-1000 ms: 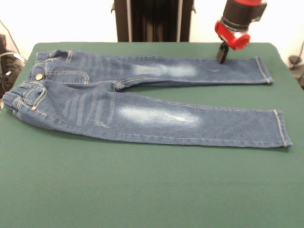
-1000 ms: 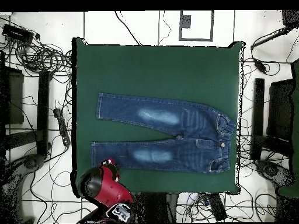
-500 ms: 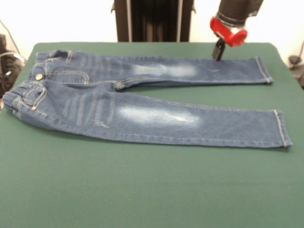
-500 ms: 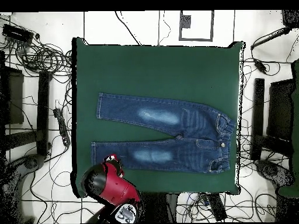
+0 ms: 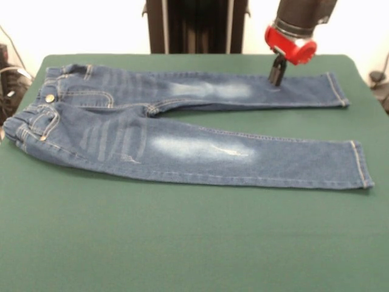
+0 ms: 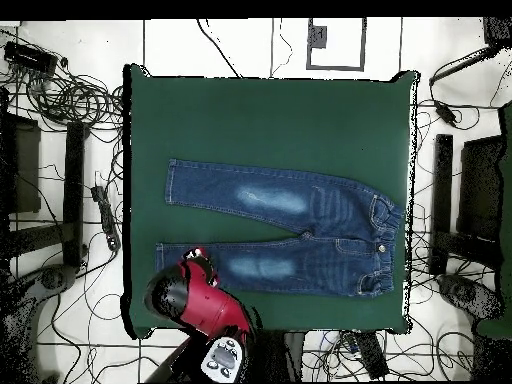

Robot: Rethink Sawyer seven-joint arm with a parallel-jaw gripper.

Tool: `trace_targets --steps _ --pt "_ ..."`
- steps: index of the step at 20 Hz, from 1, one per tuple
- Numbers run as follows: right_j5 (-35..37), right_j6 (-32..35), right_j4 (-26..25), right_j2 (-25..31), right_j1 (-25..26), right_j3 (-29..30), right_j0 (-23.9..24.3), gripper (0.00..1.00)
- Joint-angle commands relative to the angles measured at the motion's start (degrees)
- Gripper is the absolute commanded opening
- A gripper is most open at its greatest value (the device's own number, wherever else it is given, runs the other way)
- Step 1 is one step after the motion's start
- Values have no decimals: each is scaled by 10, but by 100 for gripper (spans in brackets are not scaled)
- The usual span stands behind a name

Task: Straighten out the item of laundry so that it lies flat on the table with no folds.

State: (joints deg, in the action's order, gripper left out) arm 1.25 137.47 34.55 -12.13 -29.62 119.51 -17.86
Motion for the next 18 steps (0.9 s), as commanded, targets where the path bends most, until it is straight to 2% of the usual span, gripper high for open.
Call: trace_targets --steps 1,4,7,13,18 --pt "162 42 -20 -26 39 -145 -26 0" --pt "167 67 -19 -27 51 -160 -37 0" --pt "138 92 -7 -13 66 -154 -45 0" --pt "39 97 -8 50 90 -126 -8 0" --pt "14 99 -11 67 99 -121 7 0"
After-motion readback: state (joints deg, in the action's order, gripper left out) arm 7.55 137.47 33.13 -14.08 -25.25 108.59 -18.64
